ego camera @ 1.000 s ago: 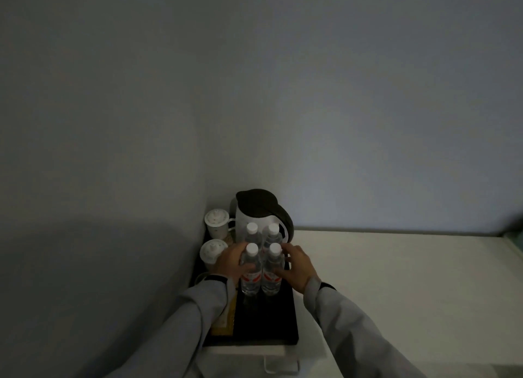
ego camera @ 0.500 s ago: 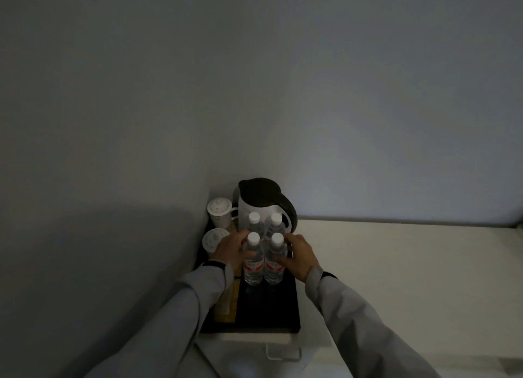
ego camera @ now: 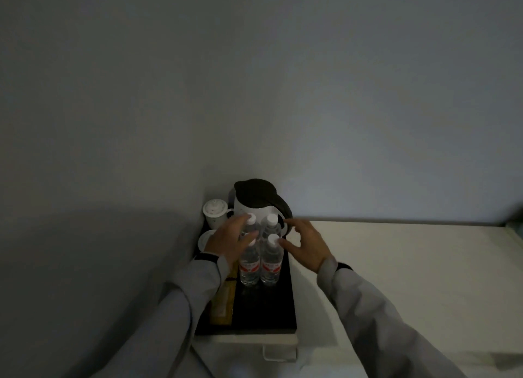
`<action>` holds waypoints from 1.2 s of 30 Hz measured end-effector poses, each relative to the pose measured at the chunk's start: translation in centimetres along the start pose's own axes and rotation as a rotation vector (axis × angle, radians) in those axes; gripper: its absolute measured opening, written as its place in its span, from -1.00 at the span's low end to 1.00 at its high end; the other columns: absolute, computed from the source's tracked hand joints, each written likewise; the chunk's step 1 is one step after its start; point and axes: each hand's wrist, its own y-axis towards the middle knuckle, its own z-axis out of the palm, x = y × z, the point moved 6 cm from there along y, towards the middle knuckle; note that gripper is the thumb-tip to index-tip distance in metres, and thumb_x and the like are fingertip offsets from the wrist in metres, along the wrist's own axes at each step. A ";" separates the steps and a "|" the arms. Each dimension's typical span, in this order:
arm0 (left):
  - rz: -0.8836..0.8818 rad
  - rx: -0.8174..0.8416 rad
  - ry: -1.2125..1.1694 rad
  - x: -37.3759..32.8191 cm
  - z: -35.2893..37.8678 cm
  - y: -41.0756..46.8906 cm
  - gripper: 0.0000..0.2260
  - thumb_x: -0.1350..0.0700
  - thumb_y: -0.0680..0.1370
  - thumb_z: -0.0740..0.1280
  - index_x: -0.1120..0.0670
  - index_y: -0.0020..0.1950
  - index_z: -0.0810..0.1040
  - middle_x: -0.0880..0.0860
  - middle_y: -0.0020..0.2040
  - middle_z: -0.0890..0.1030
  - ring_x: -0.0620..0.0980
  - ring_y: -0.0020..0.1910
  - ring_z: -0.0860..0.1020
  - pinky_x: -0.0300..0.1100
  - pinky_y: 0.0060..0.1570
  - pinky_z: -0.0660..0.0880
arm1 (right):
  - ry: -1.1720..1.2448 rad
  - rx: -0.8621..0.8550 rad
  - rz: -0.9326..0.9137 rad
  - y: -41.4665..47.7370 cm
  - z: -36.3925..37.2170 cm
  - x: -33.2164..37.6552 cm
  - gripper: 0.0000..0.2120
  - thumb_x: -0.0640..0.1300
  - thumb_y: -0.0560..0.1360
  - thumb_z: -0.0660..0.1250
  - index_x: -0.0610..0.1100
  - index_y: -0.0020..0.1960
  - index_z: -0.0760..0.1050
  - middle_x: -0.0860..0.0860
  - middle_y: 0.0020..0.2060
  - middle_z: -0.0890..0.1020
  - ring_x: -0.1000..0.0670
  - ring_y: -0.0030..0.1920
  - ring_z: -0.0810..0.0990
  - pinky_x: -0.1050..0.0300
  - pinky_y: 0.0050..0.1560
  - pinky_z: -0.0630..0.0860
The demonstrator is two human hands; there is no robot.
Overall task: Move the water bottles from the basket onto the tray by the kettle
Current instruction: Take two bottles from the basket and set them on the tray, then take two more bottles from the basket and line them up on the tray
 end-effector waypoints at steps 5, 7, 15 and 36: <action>0.236 -0.092 0.159 -7.0 -3.4 0.4 -0.49 -0.07 0.63 0.28 0.06 0.55 0.32 0.12 0.54 0.35 0.11 0.51 0.32 -0.03 0.49 0.25 | -0.129 -0.141 -0.132 -1.8 -7.4 3.6 -0.43 0.12 0.51 0.37 -0.03 0.46 0.35 -0.07 0.35 0.42 -0.07 0.32 0.48 0.08 0.26 0.47; 0.337 -0.139 0.246 -10.4 -4.3 0.4 -0.46 -0.11 0.62 0.28 0.02 0.56 0.30 0.10 0.56 0.32 0.12 0.53 0.29 0.01 0.51 0.23 | -0.185 -0.215 -0.162 -3.2 -10.7 4.9 -0.39 0.20 0.51 0.34 0.03 0.49 0.29 -0.03 0.43 0.36 -0.07 0.38 0.43 -0.01 0.33 0.45; 0.670 -0.197 0.433 -23.5 -3.7 -1.3 -0.34 -0.35 0.56 0.15 -0.12 0.60 0.15 0.07 0.63 0.17 0.12 0.59 0.14 0.11 0.56 0.13 | -0.395 -0.495 -0.163 -10.5 -24.3 5.9 -0.29 0.35 0.50 0.24 0.14 0.54 0.13 -0.01 0.54 0.25 -0.09 0.55 0.18 -0.19 0.48 0.25; 0.915 -0.168 0.411 -55.5 26.1 -3.5 -0.33 -0.40 0.54 0.09 -0.13 0.59 0.19 0.07 0.58 0.28 0.10 0.54 0.27 0.07 0.49 0.30 | -0.448 -0.693 0.079 -30.3 -54.9 -18.8 -0.28 0.36 0.47 0.25 0.18 0.53 0.13 0.02 0.53 0.25 -0.08 0.56 0.17 -0.24 0.46 0.27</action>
